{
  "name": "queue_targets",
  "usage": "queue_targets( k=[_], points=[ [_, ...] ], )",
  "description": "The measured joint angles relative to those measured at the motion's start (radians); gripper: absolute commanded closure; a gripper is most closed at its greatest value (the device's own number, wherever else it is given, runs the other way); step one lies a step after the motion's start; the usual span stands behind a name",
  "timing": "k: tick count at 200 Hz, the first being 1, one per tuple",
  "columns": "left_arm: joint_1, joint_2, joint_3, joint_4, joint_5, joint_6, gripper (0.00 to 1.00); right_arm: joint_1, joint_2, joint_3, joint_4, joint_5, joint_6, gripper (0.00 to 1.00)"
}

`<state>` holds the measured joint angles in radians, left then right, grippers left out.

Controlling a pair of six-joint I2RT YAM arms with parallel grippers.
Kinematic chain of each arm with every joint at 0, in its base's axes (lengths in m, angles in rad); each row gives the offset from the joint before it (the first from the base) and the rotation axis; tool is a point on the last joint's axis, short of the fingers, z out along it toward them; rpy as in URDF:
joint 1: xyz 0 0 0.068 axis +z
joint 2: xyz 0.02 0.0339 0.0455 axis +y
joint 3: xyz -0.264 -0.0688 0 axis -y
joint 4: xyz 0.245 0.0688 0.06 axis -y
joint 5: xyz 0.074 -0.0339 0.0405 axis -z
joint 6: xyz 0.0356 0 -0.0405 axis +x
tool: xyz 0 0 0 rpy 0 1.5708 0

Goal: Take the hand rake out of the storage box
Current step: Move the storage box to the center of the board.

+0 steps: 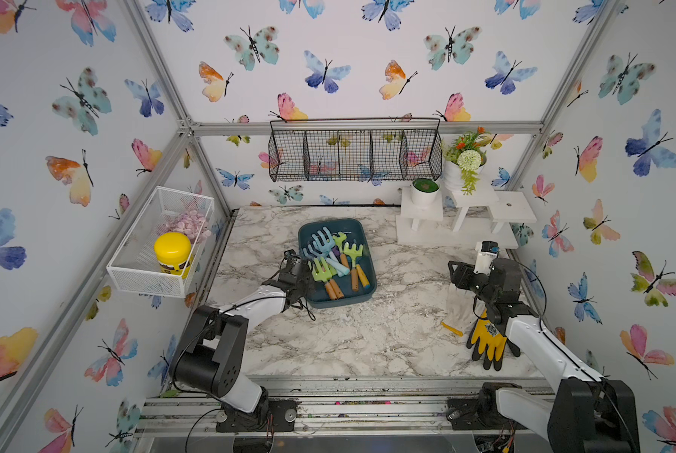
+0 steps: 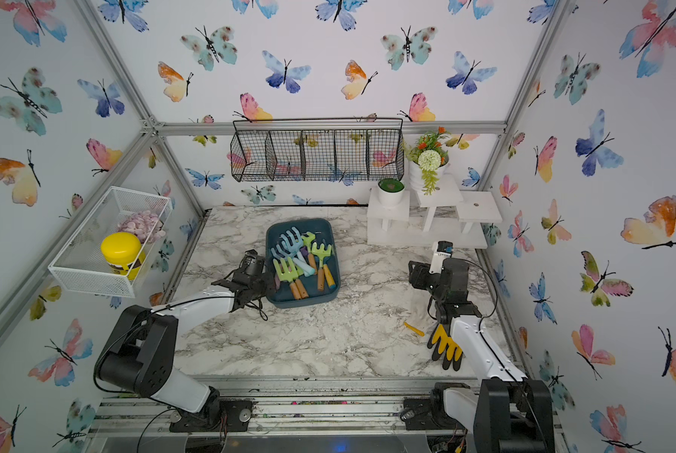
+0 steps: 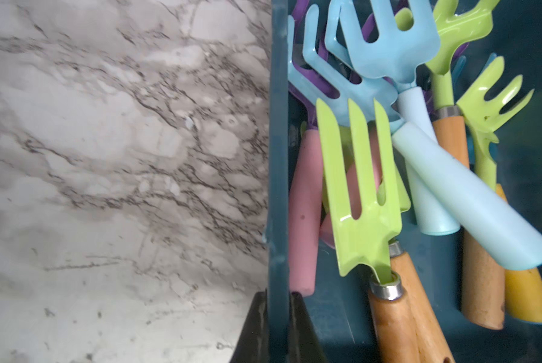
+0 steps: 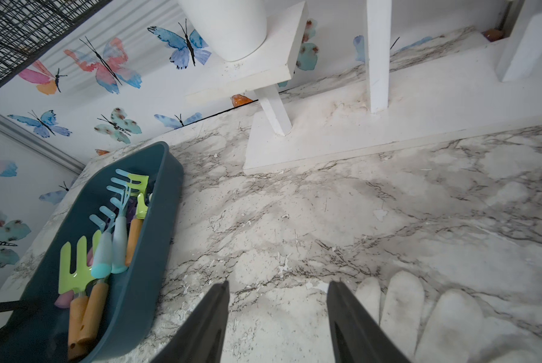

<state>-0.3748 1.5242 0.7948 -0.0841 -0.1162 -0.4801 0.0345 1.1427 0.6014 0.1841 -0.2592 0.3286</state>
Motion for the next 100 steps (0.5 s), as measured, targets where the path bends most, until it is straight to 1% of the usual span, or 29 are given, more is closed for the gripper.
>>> queue_targets(
  k=[63, 100],
  points=[
    [-0.113, -0.142, -0.126, -0.018, 0.011, -0.024, 1.00, 0.000, -0.009, 0.015, -0.076, -0.073, -0.008, 0.43],
    [-0.176, -0.169, -0.139, -0.039, 0.036, -0.020, 1.00, 0.000, -0.015, 0.016, -0.106, -0.117, -0.011, 0.43]
  ],
)
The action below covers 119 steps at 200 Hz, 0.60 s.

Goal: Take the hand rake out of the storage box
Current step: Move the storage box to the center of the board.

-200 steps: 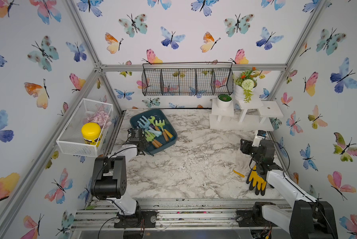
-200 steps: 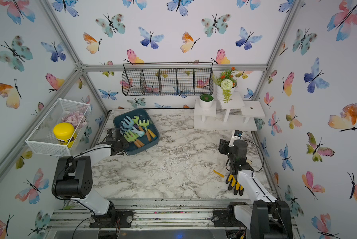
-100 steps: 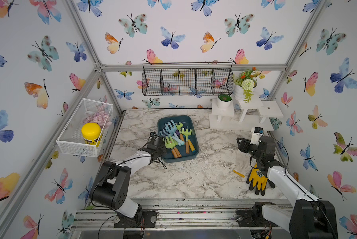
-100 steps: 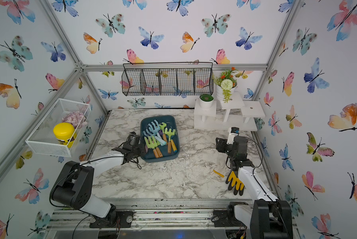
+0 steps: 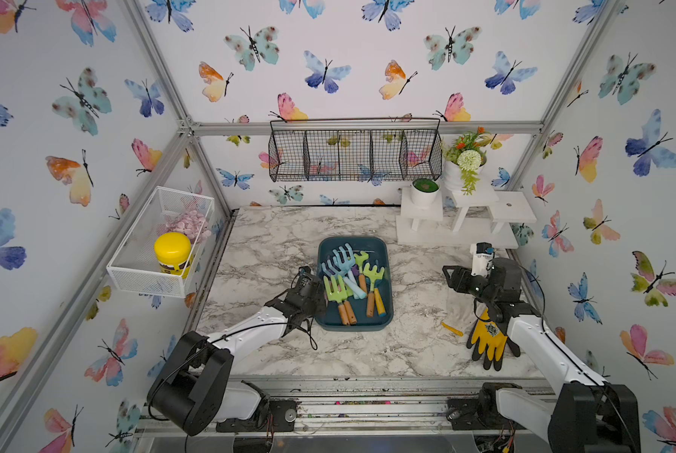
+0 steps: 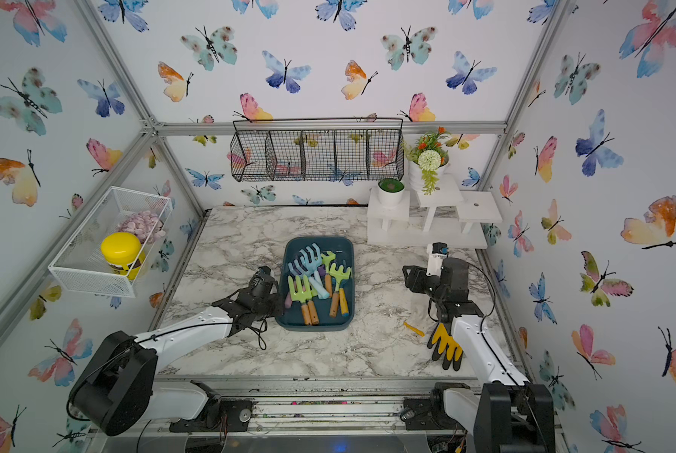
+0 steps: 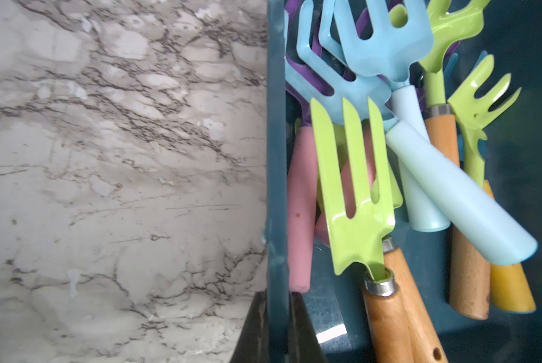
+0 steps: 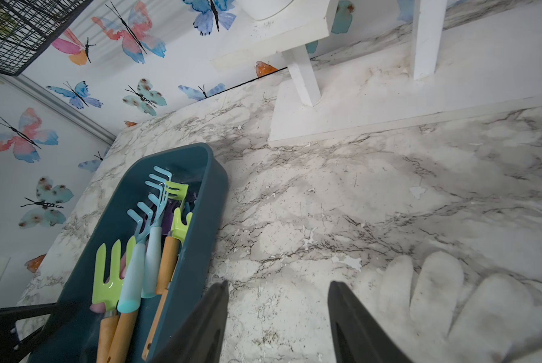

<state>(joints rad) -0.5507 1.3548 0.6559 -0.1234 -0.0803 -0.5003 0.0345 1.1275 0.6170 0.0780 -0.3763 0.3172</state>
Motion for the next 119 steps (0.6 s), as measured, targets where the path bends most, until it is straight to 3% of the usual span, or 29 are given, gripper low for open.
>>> queue_targets(
  k=[119],
  points=[
    [-0.067, 0.026, 0.019, 0.016, 0.034, -0.069, 1.00, 0.007, 0.041, 0.088, -0.076, -0.224, -0.024, 0.32]
  ],
)
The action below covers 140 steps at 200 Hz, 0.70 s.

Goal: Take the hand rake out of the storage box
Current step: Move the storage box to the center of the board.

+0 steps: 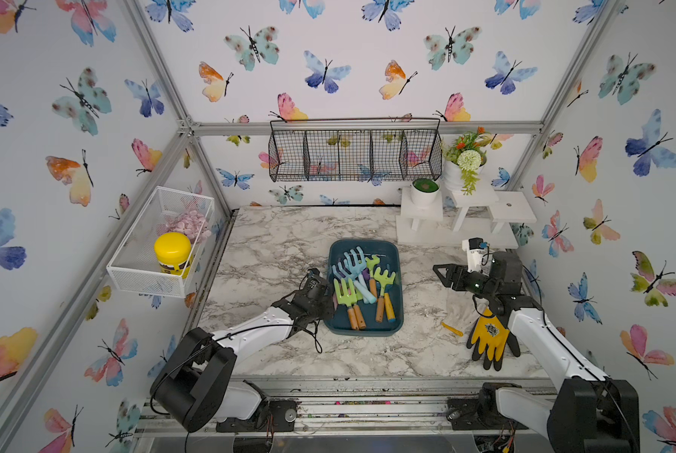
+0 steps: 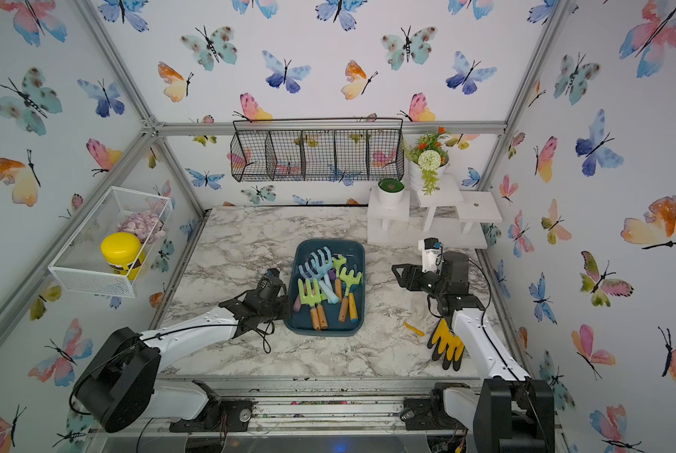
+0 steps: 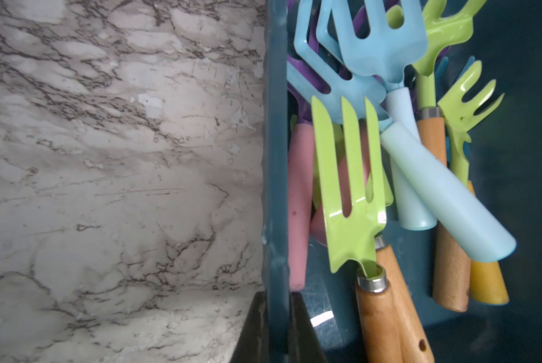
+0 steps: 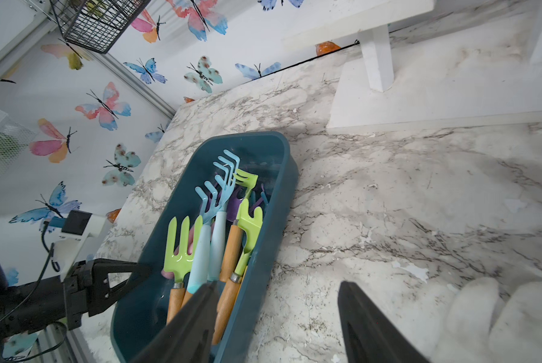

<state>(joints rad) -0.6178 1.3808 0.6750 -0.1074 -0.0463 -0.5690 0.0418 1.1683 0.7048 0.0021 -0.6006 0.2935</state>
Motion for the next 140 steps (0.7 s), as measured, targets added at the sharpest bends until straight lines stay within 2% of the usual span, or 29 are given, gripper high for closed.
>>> queue_targets(
  k=[11, 31, 43, 58, 86, 140],
  points=[
    [-0.005, 0.003, 0.003, 0.001, 0.000, -0.006, 0.87, 0.010, 0.010, 0.019, -0.018, -0.006, -0.004, 0.30],
    [-0.007, 0.002, 0.003, -0.001, 0.005, -0.011, 0.46, 0.060, 0.032, 0.061, -0.050, -0.007, -0.022, 0.27],
    [-0.011, -0.006, 0.002, 0.000, 0.008, -0.011, 0.33, 0.100, 0.055, 0.097, -0.074, -0.006, -0.037, 0.26],
    [-0.015, -0.038, -0.003, 0.000, 0.003, -0.006, 0.25, 0.153, 0.092, 0.149, -0.105, -0.005, -0.061, 0.26],
    [-0.018, -0.178, -0.042, 0.003, -0.049, 0.032, 0.16, 0.271, 0.206, 0.286, -0.199, 0.027, -0.130, 0.31],
    [0.005, -0.485, -0.216, 0.051, -0.134, 0.106, 0.07, 0.464, 0.464, 0.553, -0.388, 0.142, -0.265, 0.39]
  ],
)
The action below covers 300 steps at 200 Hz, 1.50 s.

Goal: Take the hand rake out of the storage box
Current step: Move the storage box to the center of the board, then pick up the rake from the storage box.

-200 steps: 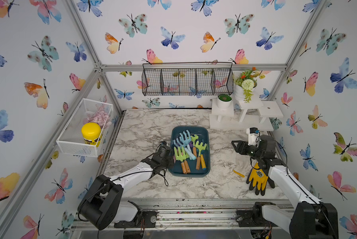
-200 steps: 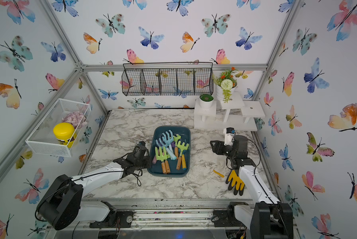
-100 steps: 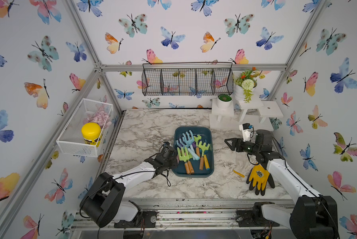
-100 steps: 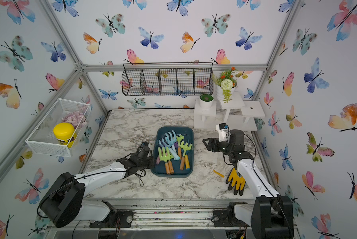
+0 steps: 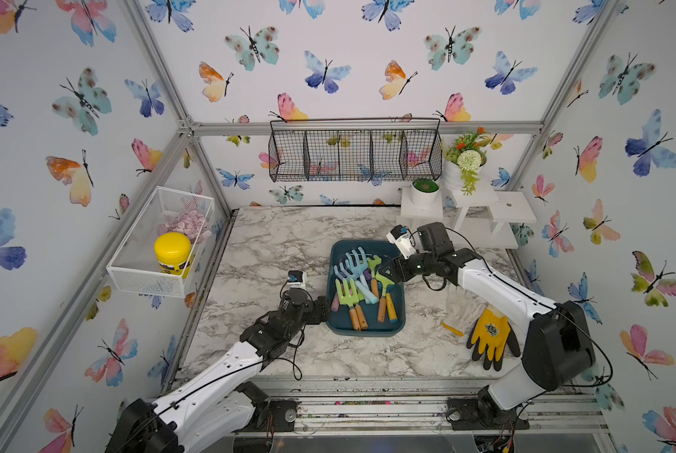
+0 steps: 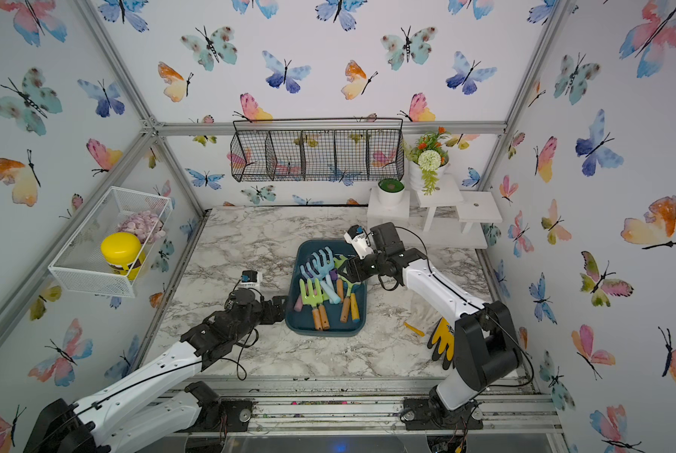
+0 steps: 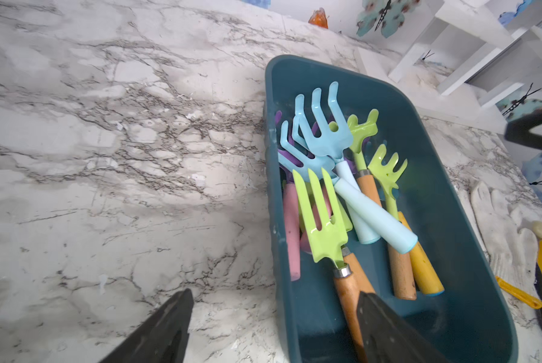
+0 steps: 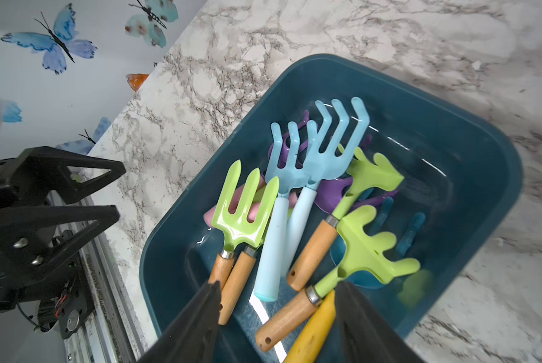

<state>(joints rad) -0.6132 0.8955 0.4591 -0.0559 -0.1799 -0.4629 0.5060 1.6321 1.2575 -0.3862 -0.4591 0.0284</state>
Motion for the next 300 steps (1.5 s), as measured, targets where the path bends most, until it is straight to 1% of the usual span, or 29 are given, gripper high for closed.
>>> queue_targets(
  k=[12, 29, 59, 92, 147, 192, 218, 238, 265, 292, 300],
  points=[
    [0.006, -0.062, -0.047, 0.010, 0.000, 0.017, 0.04, 0.020, 0.051, 0.051, -0.039, 0.024, -0.025, 0.40],
    [0.010, -0.127, -0.109, 0.033, 0.004, 0.040, 0.03, 0.048, 0.116, 0.116, -0.089, 0.058, -0.055, 0.43],
    [0.011, -0.179, -0.171, 0.053, 0.039, 0.075, 0.03, 0.082, 0.206, 0.193, -0.150, 0.106, -0.092, 0.45],
    [0.011, -0.209, -0.206, 0.087, 0.075, 0.094, 0.03, 0.116, 0.282, 0.248, -0.204, 0.134, -0.112, 0.45],
    [0.011, -0.211, -0.231, 0.142, 0.108, 0.108, 0.03, 0.165, 0.394, 0.348, -0.266, 0.161, -0.124, 0.44],
    [0.011, -0.241, -0.249, 0.162, 0.121, 0.112, 0.06, 0.181, 0.451, 0.370, -0.290, 0.182, -0.126, 0.52],
    [0.011, -0.244, -0.250, 0.171, 0.126, 0.112, 0.06, 0.183, 0.455, 0.370, -0.292, 0.187, -0.124, 0.57],
    [0.011, -0.244, -0.250, 0.172, 0.127, 0.112, 0.06, 0.185, 0.455, 0.369, -0.291, 0.188, -0.120, 0.64],
    [0.011, -0.244, -0.250, 0.172, 0.128, 0.112, 0.07, 0.187, 0.455, 0.368, -0.291, 0.191, -0.113, 0.67],
    [0.011, -0.244, -0.250, 0.172, 0.130, 0.112, 0.07, 0.190, 0.455, 0.368, -0.294, 0.198, -0.102, 0.74],
    [0.011, -0.244, -0.250, 0.172, 0.130, 0.113, 0.07, 0.189, 0.455, 0.366, -0.295, 0.200, -0.096, 0.75]
  ],
)
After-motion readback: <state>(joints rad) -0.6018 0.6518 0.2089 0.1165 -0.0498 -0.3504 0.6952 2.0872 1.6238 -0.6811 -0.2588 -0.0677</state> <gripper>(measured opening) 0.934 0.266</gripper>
